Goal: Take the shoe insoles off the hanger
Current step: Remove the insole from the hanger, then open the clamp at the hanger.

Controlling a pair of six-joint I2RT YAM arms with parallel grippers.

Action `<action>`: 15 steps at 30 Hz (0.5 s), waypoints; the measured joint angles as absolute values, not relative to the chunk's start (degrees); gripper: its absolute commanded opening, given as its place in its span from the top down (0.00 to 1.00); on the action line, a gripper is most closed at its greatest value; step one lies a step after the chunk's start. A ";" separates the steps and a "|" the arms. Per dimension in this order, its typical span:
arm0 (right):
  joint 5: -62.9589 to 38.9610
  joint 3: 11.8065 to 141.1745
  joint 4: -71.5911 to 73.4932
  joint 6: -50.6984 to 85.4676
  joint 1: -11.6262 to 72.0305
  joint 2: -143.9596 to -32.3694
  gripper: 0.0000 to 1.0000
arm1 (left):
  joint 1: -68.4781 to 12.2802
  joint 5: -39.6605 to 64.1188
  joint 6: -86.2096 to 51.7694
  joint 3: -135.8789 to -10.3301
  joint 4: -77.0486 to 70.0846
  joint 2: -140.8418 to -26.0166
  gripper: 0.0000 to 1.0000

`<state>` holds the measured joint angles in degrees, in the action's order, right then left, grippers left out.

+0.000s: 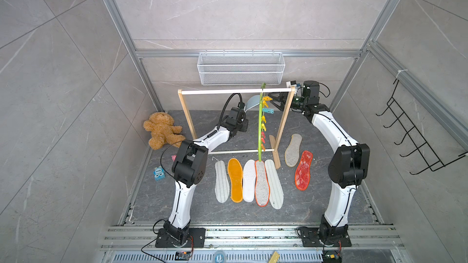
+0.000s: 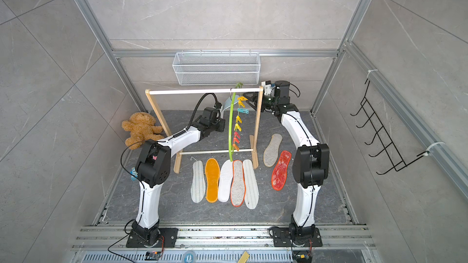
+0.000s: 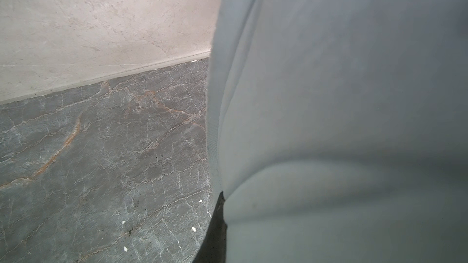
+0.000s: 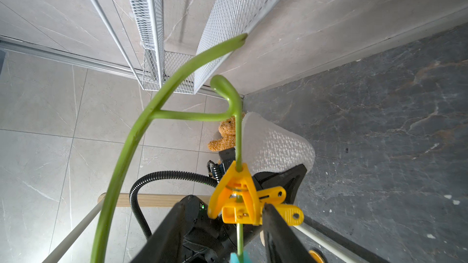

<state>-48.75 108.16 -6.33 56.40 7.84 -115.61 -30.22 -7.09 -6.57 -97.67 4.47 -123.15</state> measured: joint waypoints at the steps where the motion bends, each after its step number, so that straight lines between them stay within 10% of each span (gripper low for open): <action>1: -48.73 108.81 -6.52 56.36 7.88 -115.96 0.54 | -30.22 -7.11 -6.57 -97.67 4.47 -123.15 1.00; 15: -48.71 116.60 -11.51 55.86 8.71 -120.16 0.59 | -30.22 -7.31 -6.57 -97.65 4.45 -123.15 1.00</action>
<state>-48.71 116.60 -11.51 55.86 8.71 -120.16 -30.22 -7.31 -6.57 -97.65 4.45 -123.15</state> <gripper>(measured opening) 0.431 0.072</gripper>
